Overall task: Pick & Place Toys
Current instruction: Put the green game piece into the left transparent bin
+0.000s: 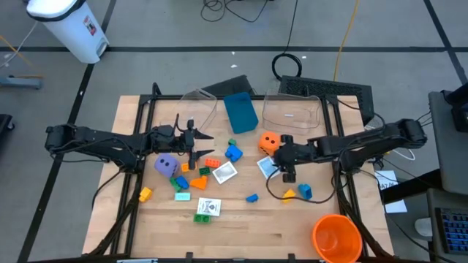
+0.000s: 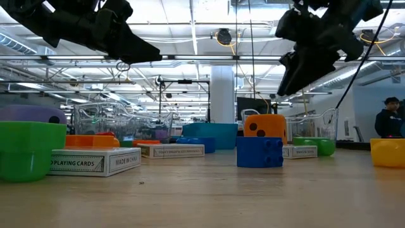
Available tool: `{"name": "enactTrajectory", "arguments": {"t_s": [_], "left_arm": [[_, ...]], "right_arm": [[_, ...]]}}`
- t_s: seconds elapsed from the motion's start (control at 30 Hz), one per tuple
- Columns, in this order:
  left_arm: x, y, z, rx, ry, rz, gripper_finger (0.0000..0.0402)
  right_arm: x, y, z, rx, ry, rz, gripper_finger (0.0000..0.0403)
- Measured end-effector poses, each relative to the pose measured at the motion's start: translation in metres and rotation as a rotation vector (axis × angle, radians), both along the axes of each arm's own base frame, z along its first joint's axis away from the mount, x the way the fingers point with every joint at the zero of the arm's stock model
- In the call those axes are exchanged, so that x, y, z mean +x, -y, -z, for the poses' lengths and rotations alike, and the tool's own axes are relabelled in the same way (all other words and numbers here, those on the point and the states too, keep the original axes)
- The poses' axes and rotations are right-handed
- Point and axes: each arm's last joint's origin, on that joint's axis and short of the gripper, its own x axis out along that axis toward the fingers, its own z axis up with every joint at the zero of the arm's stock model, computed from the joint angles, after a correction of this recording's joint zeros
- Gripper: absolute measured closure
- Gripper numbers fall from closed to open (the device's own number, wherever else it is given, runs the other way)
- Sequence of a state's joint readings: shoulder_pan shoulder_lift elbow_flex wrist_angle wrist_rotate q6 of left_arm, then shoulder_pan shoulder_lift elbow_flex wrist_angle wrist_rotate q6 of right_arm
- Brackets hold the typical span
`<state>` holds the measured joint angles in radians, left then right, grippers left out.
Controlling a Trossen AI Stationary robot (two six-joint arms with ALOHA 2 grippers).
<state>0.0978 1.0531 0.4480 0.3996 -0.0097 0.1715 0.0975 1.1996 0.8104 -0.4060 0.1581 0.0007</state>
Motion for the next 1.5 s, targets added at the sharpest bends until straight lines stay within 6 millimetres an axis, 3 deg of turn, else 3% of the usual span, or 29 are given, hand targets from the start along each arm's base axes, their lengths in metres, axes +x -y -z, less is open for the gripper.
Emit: {"name": "enactTrajectory", "arguments": {"t_s": [0.23,0.57,0.97,1.5], "left_arm": [[0.000,0.000,0.000,-0.004,0.001,-0.001,0.0172],[0.000,0.000,0.000,-0.016,-0.003,-0.003,0.0172],[0.000,0.000,0.001,-0.020,-0.005,-0.004,0.0172],[0.000,0.000,0.001,-0.019,-0.006,-0.004,0.0172]], "right_arm": [[-0.004,0.004,0.016,0.005,-0.151,0.080,0.0272],[0.006,0.004,0.042,-0.017,-0.281,0.079,0.0213],[0.005,0.014,0.054,-0.024,-0.322,0.103,0.0171],[-0.006,0.016,0.067,-0.038,-0.386,0.083,0.0199]]}}
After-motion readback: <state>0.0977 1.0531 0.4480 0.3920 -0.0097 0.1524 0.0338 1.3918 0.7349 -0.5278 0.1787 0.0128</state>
